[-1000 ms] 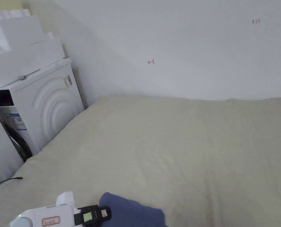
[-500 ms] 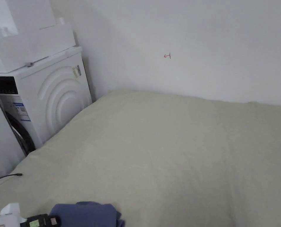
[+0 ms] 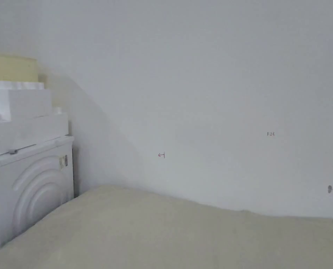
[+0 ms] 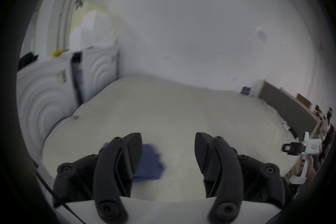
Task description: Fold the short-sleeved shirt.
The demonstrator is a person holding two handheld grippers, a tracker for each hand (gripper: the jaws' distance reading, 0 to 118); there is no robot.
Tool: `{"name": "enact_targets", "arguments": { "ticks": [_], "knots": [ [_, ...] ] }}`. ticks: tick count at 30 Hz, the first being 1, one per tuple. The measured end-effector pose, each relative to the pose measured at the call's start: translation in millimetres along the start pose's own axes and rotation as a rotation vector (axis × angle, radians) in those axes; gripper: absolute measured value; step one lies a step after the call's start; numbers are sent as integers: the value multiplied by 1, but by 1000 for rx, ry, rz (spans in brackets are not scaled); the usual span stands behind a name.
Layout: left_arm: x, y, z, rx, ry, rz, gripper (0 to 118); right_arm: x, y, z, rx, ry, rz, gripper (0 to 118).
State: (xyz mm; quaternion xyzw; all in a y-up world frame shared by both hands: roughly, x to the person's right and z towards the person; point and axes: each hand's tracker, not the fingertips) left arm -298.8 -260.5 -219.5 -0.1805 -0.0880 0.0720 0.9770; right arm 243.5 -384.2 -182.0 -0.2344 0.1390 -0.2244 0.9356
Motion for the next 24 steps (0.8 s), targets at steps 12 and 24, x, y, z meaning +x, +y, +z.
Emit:
{"name": "enact_targets", "arguments": {
  "ticks": [12, 24],
  "knots": [
    [200, -64, -49, 99, -93, -155, 1, -49, 30, 37, 205, -194, 309, 1],
    [227, -68, -40, 49, 35, -295, 1, -68, 25, 29, 235, -341, 360, 1]
  ]
}}
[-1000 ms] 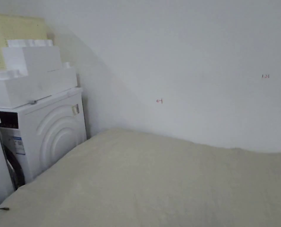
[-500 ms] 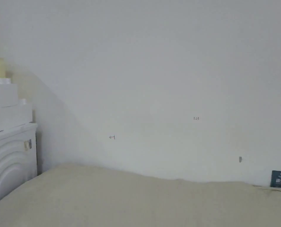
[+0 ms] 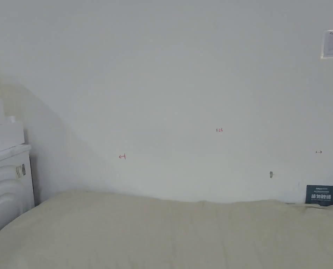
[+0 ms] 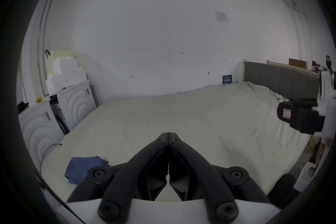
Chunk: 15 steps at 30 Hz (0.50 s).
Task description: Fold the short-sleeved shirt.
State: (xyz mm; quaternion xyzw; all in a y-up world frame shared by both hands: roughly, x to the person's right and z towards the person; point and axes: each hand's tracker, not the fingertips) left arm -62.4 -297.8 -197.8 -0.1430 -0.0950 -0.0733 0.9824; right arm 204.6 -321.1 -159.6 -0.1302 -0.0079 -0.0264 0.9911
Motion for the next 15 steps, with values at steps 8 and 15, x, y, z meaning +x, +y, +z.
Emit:
{"name": "enact_targets", "arguments": {
  "ticks": [8, 15],
  "knots": [
    [-14, -3, 3, -13, 10, 58, 1, 0, 0, -3, -14, 24, -31, 1],
    [-12, -6, 1, -25, 5, 49, 19, -5, 2, -2, -5, 29, 1, 14]
  ]
}}
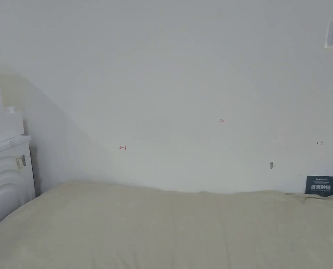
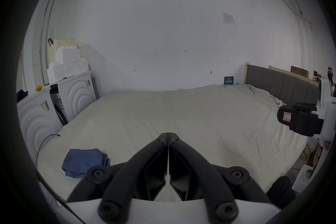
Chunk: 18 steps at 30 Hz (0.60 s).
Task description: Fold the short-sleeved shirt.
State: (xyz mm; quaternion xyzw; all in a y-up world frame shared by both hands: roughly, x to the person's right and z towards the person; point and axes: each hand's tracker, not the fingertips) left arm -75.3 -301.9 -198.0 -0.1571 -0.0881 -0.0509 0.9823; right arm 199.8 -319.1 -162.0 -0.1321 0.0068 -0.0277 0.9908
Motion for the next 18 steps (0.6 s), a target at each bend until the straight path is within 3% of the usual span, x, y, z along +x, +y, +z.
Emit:
{"name": "enact_targets", "arguments": {
  "ticks": [1, 2, 5, 7, 18],
  "knots": [
    [0, -1, 0, 7, 12, -1, 33, -2, 1, 1, 5, -7, 8, 25],
    [-1, -1, 0, 3, 14, 3, 55, -2, 2, 1, 4, -5, 12, 43],
    [-5, -2, 0, 3, -2, 4, 92, -4, 3, 1, 7, -7, 24, 86],
    [-5, -2, -1, -1, 1, -4, 115, -5, 3, 1, 18, -2, 29, 98],
    [-4, -2, -1, 21, -12, 19, 118, -9, 4, 0, 26, 2, 10, 99]
  ]
}}
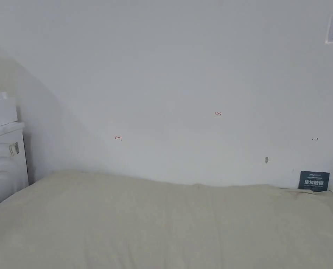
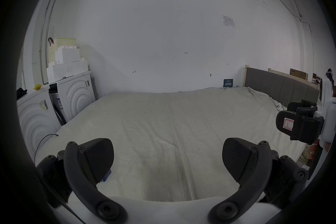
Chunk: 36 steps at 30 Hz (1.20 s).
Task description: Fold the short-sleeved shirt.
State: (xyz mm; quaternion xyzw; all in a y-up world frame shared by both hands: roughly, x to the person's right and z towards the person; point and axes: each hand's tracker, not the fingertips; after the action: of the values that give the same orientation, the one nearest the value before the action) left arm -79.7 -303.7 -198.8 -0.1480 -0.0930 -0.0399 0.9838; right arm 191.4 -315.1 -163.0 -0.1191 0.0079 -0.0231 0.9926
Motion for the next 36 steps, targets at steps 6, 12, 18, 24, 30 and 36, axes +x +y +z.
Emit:
{"name": "enact_targets", "arguments": {
  "ticks": [6, 12, 18, 24, 30, 36],
  "knots": [
    [-1, 0, -1, -17, 16, 2, 118, 1, 1, 0, -1, -33, -10, 99],
    [-3, -4, -1, -23, 12, 28, 118, 1, -3, -1, -14, -24, -17, 99],
    [-2, -3, 0, -21, 10, 27, 118, -1, -3, -3, -27, -14, -2, 99],
    [-3, -1, 1, -11, 5, 35, 118, -3, -3, -2, -21, -11, 8, 99],
    [-1, -2, 1, -14, 1, 34, 118, -2, -4, -2, -26, -13, 8, 99],
    [1, -4, 1, -19, -4, 28, 118, -2, -5, -1, -33, -14, 15, 99]
  ]
}}
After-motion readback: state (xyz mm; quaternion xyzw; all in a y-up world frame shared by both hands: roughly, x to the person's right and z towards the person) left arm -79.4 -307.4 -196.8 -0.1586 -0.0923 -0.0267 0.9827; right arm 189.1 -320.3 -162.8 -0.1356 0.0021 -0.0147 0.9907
